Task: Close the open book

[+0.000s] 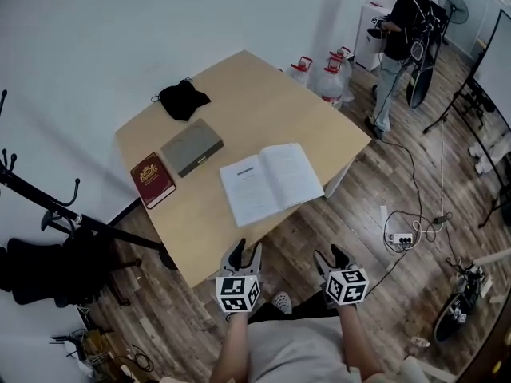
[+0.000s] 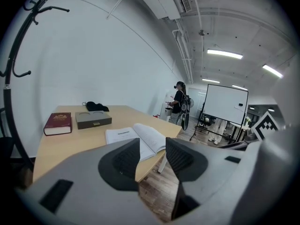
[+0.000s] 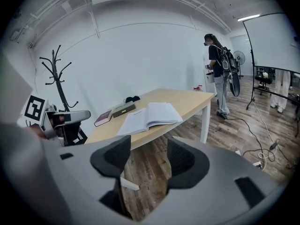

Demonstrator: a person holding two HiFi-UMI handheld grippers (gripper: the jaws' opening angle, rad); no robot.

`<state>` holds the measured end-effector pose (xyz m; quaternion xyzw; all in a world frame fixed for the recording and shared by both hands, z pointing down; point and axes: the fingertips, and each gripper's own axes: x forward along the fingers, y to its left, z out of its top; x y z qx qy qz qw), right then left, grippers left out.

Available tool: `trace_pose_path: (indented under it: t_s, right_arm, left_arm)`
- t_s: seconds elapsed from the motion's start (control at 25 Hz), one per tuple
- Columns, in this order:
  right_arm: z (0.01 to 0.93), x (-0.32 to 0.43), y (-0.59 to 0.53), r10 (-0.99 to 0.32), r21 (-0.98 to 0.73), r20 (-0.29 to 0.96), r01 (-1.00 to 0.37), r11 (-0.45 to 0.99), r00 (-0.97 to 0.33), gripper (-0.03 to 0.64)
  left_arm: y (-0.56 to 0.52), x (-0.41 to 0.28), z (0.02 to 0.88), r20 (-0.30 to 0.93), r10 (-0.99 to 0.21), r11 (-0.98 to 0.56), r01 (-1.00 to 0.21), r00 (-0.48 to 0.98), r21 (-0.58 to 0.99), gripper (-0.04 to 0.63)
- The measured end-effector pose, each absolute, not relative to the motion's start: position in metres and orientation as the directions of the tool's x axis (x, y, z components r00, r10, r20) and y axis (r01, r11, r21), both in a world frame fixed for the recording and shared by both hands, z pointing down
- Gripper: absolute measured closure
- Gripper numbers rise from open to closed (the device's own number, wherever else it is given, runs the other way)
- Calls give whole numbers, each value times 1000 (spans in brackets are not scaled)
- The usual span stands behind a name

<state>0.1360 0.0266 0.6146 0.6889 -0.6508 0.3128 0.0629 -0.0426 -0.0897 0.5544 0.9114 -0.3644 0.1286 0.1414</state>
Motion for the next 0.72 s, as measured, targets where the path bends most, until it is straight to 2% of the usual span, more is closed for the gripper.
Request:
trace_pose_path:
  t_s: [0.72]
  right_arm:
    - [629,156,-37,-832,-290,549,-952,-97,-83,364]
  left_arm:
    - [-128,-27,583,395,-619,-676,-717,679,172,414]
